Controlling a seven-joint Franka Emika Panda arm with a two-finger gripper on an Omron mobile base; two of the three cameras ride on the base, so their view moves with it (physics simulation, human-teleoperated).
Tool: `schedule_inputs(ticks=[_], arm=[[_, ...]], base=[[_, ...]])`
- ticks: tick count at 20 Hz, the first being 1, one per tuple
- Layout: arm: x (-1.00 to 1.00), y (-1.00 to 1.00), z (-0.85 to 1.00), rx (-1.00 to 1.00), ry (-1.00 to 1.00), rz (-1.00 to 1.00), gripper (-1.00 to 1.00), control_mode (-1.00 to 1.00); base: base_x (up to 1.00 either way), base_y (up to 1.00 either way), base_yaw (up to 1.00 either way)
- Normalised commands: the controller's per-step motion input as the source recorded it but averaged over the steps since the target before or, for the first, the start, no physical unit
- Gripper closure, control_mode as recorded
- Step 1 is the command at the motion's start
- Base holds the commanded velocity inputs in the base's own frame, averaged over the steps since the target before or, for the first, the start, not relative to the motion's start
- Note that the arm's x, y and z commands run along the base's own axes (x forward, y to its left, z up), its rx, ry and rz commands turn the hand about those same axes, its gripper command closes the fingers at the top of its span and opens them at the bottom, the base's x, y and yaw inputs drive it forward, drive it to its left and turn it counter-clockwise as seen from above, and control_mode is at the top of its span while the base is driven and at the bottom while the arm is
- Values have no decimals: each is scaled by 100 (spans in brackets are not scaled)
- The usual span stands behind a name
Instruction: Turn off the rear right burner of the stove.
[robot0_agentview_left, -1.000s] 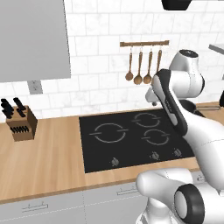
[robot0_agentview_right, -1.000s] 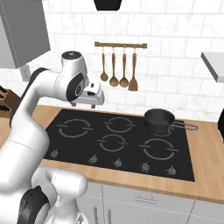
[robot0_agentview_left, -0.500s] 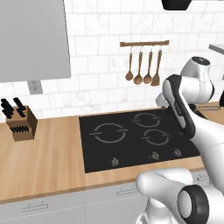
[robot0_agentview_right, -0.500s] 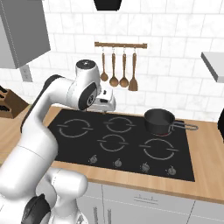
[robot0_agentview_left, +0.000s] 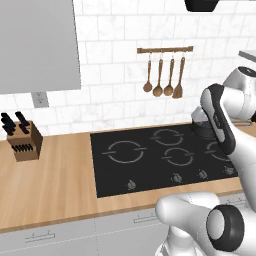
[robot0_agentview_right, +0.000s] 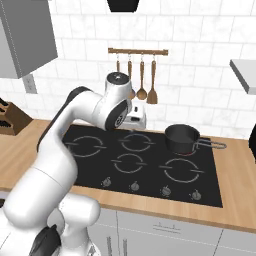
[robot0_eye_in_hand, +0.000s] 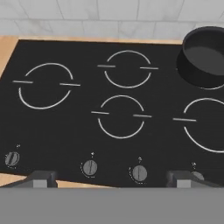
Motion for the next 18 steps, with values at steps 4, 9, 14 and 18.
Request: schedule_inputs(ticks=[4, 9, 14, 18], arm=[[-9, -46, -1, 7, -2, 6, -100, -100], [-20, -46, -40, -6, 0, 5, -100, -100], [-6, -30, -71, -19, 11, 9, -100, -100], [-13, -43, -72, -27, 2, 13, -100, -100]], base=[[0, 0, 0], [0, 0, 0], [0, 0, 0], [0, 0, 0]])
